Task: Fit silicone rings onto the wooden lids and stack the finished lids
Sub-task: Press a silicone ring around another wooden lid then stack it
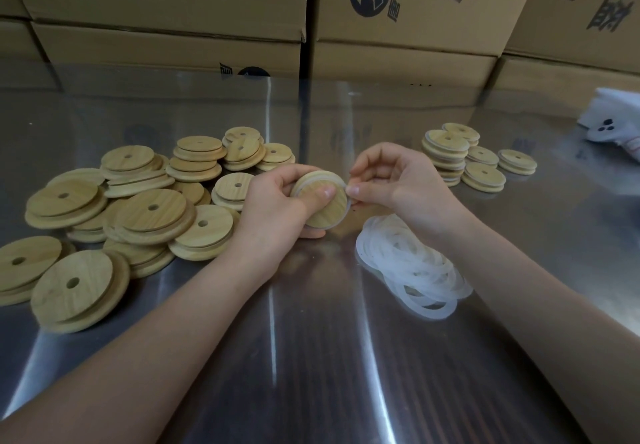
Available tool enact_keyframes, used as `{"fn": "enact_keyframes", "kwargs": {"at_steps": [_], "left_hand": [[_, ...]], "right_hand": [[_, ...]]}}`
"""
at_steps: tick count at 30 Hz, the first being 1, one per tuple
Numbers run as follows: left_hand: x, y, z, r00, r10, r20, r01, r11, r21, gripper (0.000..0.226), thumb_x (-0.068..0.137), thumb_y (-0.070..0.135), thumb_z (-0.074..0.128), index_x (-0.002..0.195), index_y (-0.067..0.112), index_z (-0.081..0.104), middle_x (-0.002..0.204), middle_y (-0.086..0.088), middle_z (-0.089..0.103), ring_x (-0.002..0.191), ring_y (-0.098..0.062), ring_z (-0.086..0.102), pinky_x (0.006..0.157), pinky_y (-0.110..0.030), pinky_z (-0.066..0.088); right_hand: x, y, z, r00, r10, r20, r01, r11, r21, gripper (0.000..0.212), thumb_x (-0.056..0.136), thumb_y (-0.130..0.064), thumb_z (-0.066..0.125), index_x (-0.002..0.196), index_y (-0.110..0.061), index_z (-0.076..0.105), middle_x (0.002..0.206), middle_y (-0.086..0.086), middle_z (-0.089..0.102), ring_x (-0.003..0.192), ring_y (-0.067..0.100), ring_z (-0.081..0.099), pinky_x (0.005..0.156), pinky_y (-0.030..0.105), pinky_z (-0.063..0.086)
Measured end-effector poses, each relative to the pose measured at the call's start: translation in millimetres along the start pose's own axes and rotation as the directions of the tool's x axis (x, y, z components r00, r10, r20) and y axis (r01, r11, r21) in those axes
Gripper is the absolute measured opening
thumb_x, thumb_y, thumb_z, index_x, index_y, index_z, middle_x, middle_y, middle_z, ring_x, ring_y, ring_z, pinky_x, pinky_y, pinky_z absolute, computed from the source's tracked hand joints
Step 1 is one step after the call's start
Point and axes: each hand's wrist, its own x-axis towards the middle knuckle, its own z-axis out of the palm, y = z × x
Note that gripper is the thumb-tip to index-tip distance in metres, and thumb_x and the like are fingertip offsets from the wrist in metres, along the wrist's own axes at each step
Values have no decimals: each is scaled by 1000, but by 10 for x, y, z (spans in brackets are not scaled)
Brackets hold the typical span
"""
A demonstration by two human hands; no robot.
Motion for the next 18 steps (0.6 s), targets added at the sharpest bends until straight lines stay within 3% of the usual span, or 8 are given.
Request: {"fn": "enact_keyframes", "kwargs": {"at_steps": [6,11,18], "left_hand": [[4,-5,-1,1000,-8,-7,8,1000,-24,10,87,13,72,92,21,71,86,-2,74,75,-12,72,60,-36,62],[8,12,1,998,-53,-16,51,994,-94,10,87,27,72,89,17,72,80,2,72,80,-11,72,62,-36,62],[55,25,-37,991,-131,-34,121,969,-214,14,89,24,69,87,11,74,84,-4,73,78,-15,73,64,-41,61]], "right_hand": [[-1,15,44,998,-8,-62,9,1000,12,25,77,11,73,78,-11,63,67,3,68,64,17,66,66,29,58],[-7,15,69,994,-65,-93,63,998,-30,27,75,6,78,72,-18,65,68,1,69,67,18,68,66,26,56],[-38,-9,122,987,-151,-60,150,989,-10,31,81,11,69,79,-19,67,79,1,71,74,12,67,66,20,53]]}}
